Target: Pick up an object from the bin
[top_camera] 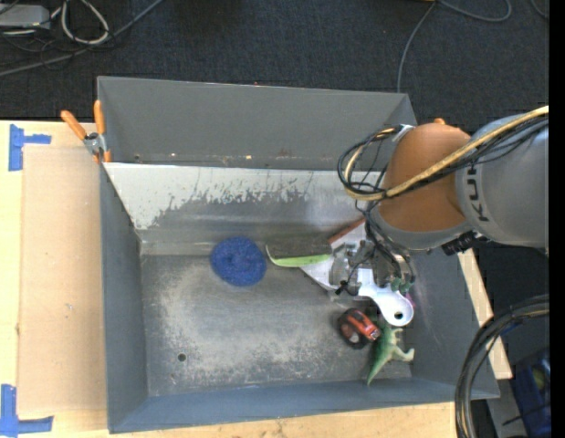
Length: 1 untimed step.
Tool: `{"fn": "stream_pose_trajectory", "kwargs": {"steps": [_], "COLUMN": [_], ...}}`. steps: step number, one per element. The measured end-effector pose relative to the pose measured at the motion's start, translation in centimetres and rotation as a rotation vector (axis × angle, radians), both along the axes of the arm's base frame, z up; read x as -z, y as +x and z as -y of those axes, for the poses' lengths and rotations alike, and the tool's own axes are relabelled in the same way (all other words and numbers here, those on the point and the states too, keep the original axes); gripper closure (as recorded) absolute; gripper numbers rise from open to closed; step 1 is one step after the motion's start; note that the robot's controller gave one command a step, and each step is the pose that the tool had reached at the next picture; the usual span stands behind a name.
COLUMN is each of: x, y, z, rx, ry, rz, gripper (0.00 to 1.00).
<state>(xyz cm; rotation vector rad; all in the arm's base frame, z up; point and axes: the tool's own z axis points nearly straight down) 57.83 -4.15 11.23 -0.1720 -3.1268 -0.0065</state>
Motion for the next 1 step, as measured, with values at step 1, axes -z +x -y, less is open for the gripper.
{"fn": "stream_pose_trajectory", "kwargs": {"steps": [1], "x": [0.0], "y": [0.0], "z": [0.0], "rx": [-0.001], "ry": [0.0], "rz": [0.0], "gripper": [1.0]}}
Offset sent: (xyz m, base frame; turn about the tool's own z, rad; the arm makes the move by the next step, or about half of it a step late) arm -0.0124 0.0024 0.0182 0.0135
